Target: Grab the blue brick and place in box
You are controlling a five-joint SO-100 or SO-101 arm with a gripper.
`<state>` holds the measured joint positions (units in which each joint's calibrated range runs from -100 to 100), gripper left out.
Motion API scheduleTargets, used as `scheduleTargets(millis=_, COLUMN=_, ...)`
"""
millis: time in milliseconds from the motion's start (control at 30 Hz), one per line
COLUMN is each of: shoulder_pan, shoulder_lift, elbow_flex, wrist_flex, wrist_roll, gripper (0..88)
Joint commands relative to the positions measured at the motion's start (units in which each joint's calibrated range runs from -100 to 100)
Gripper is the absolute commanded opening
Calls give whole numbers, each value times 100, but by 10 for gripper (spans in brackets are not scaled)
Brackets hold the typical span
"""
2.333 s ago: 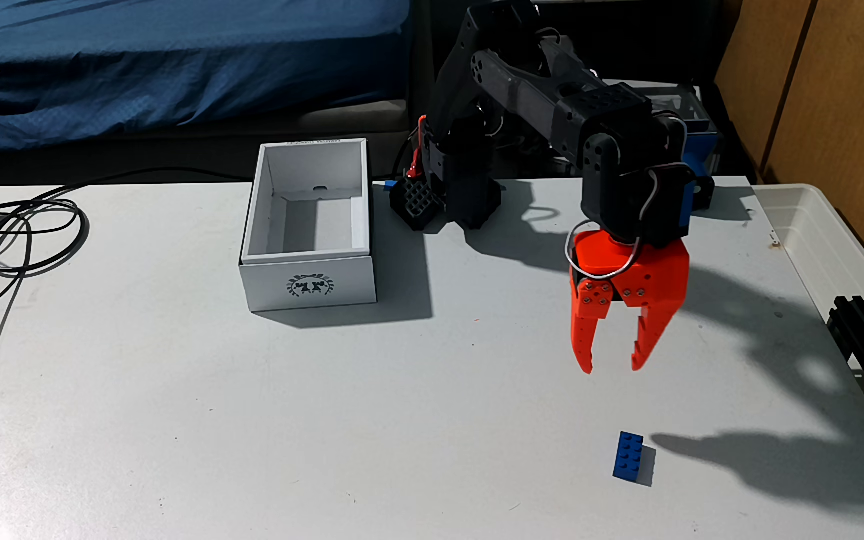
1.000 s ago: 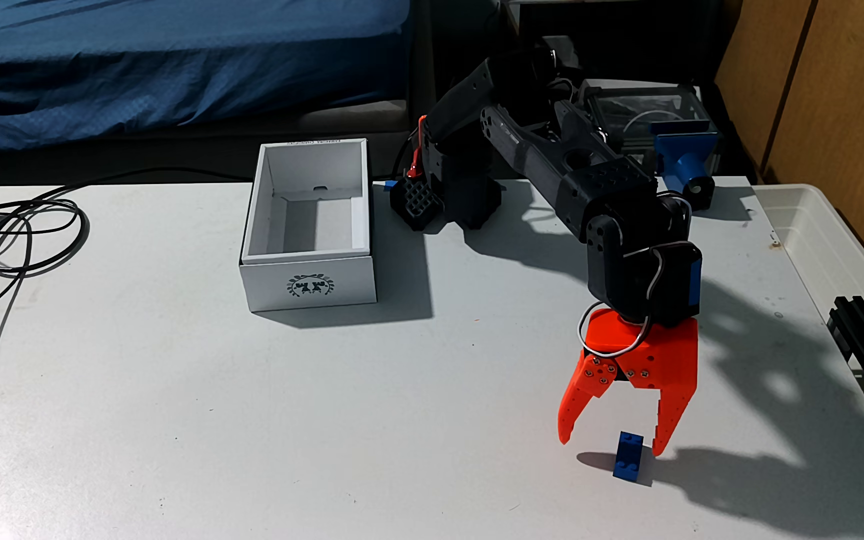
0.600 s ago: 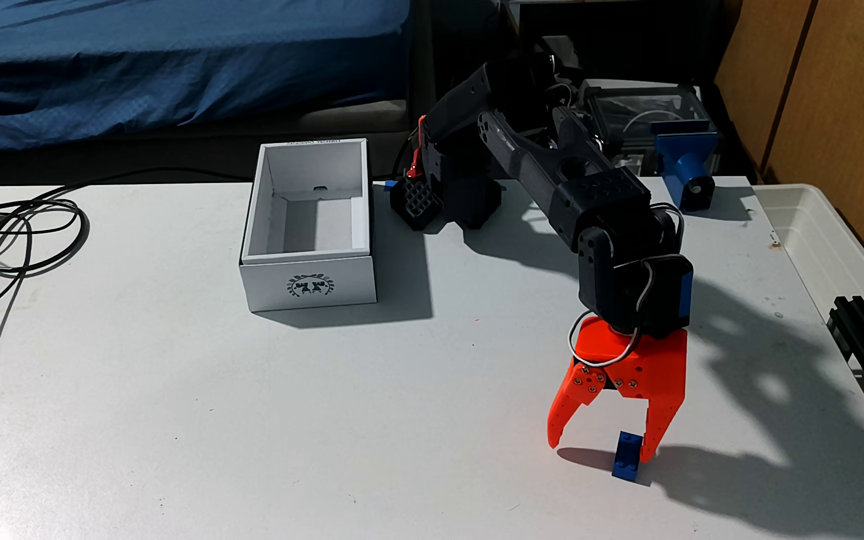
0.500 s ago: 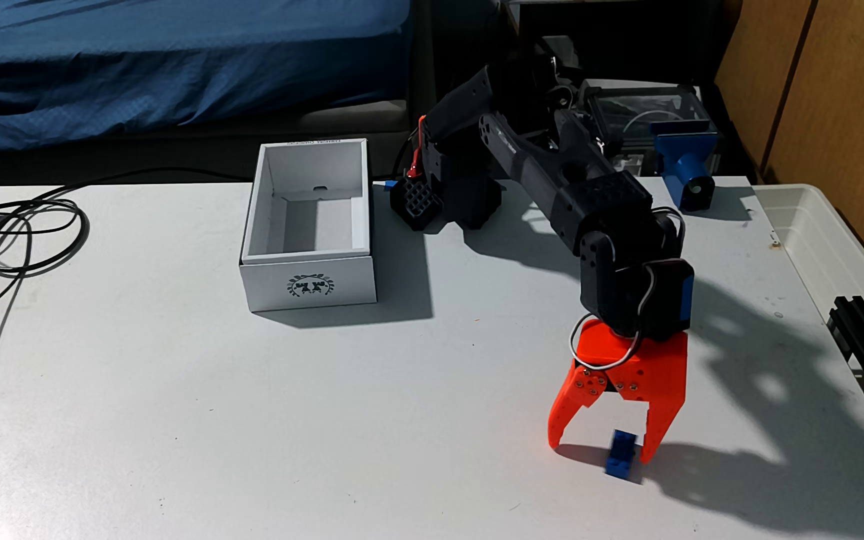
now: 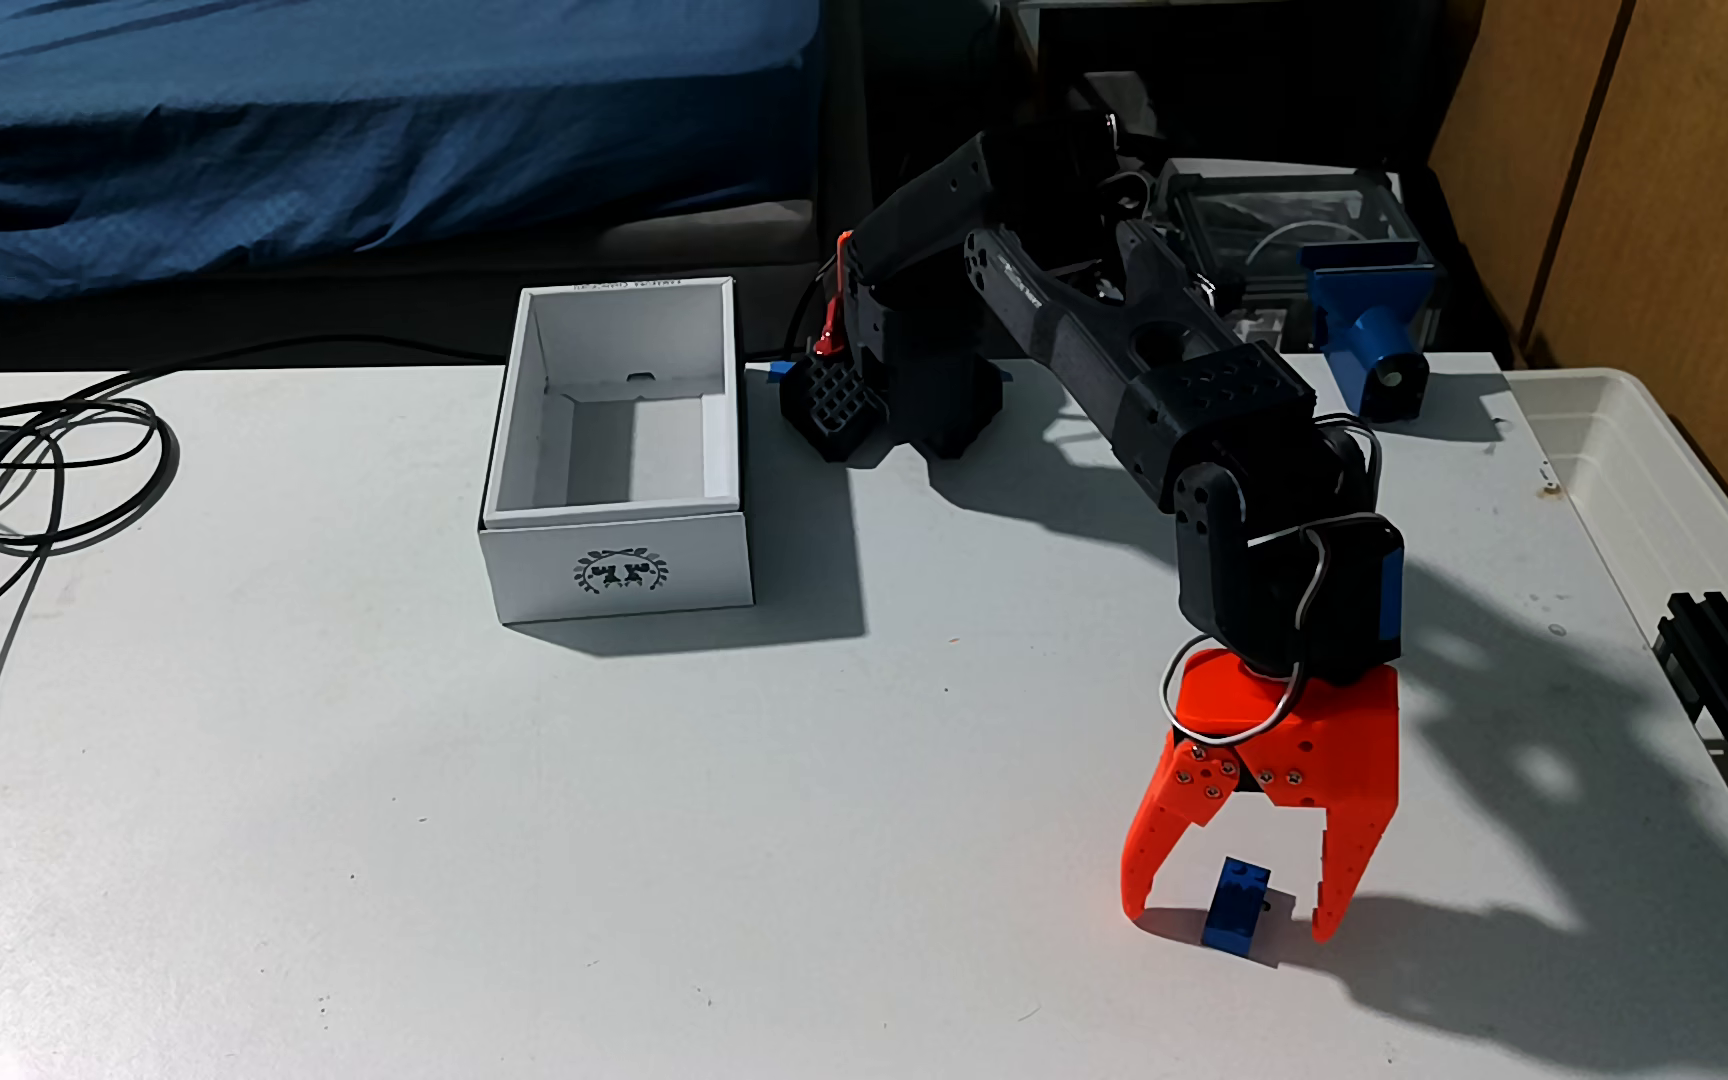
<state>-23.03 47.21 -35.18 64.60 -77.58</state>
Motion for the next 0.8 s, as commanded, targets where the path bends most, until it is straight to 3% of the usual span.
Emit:
scheduleTargets(millis=0, shoulder_pan=-60, shoulder_lift=-7, elbow_flex=-102, wrist_flex=-114, wrist_roll=15, gripper=314)
scheduleTargets(millis=767, shoulder_pan=-253, shoulder_lift=10, elbow_flex=-5, wrist_flex=-71, wrist_roll=-27, gripper=306)
